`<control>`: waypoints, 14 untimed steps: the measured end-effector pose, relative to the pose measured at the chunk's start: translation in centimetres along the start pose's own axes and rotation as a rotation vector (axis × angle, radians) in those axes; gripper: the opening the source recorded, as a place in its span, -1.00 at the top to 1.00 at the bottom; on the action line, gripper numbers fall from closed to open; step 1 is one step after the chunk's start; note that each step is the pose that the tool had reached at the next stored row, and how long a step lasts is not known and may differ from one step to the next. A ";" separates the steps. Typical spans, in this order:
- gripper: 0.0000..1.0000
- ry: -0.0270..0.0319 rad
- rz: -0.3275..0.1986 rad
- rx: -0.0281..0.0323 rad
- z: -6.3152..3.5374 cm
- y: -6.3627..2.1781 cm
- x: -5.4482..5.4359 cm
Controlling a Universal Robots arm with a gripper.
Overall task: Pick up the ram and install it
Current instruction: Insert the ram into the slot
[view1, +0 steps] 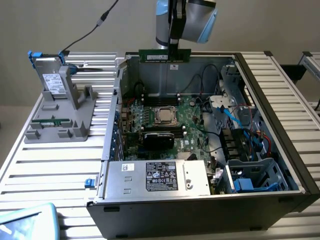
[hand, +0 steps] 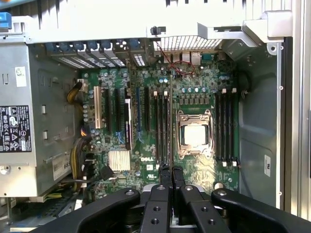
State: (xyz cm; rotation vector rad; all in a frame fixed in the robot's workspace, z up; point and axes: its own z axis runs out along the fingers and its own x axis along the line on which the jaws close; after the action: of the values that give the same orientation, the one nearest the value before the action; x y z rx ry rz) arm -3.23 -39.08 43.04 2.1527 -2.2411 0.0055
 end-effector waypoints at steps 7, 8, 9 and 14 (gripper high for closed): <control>0.74 -0.0002 0.000 0.0019 0.49 -0.07 0.0; 0.74 -0.0002 0.000 0.0026 0.54 -0.10 0.0; 0.74 -0.0001 0.000 0.0031 0.59 -0.13 0.0; 0.74 -0.0003 0.000 0.0055 1.00 -0.22 0.0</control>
State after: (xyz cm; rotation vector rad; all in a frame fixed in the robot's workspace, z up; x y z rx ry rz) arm -3.03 -39.07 42.04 2.1553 -2.2442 0.0114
